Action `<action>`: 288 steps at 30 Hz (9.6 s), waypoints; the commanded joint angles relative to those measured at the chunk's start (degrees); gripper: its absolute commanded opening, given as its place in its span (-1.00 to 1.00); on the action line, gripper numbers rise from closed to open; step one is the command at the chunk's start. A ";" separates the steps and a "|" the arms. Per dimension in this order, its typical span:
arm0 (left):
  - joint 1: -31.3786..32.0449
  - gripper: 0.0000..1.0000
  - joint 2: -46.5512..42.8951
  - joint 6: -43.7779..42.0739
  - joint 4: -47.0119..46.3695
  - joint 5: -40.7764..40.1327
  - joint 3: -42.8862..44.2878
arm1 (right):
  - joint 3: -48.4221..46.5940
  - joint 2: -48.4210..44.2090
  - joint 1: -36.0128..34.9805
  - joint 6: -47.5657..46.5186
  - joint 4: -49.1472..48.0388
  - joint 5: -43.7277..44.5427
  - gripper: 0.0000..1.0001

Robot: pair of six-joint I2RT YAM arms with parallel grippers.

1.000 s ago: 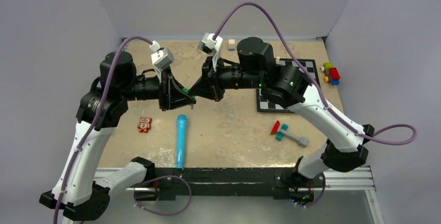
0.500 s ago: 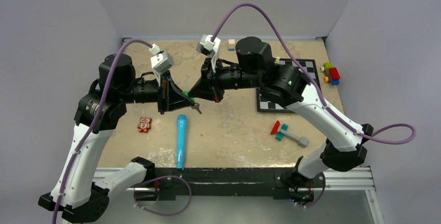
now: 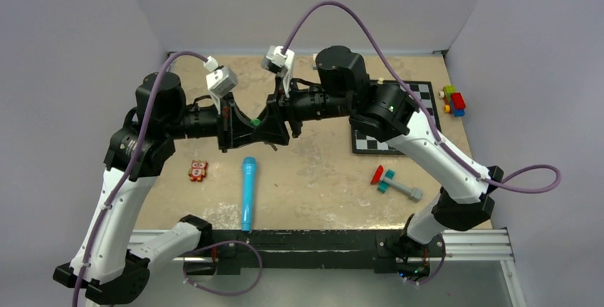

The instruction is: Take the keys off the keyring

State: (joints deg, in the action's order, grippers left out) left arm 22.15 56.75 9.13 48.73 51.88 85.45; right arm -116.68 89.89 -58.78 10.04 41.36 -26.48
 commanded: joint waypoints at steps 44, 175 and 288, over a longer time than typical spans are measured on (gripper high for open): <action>0.00 -1.00 -4.04 35.35 -40.77 -9.42 -4.76 | 9.80 -7.34 15.71 23.71 -28.17 -24.58 -0.28; 1.14 -1.00 0.01 16.43 -5.15 6.32 0.11 | 7.50 -8.27 5.82 6.43 -0.62 -18.23 -1.00; 1.94 0.00 11.30 13.92 -14.28 11.22 0.84 | 19.16 -13.86 14.32 1.88 -0.35 -12.78 -1.00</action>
State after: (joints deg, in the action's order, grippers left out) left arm 23.40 68.16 21.34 37.98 59.37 84.53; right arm -98.83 78.39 -43.11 13.37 46.41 -35.88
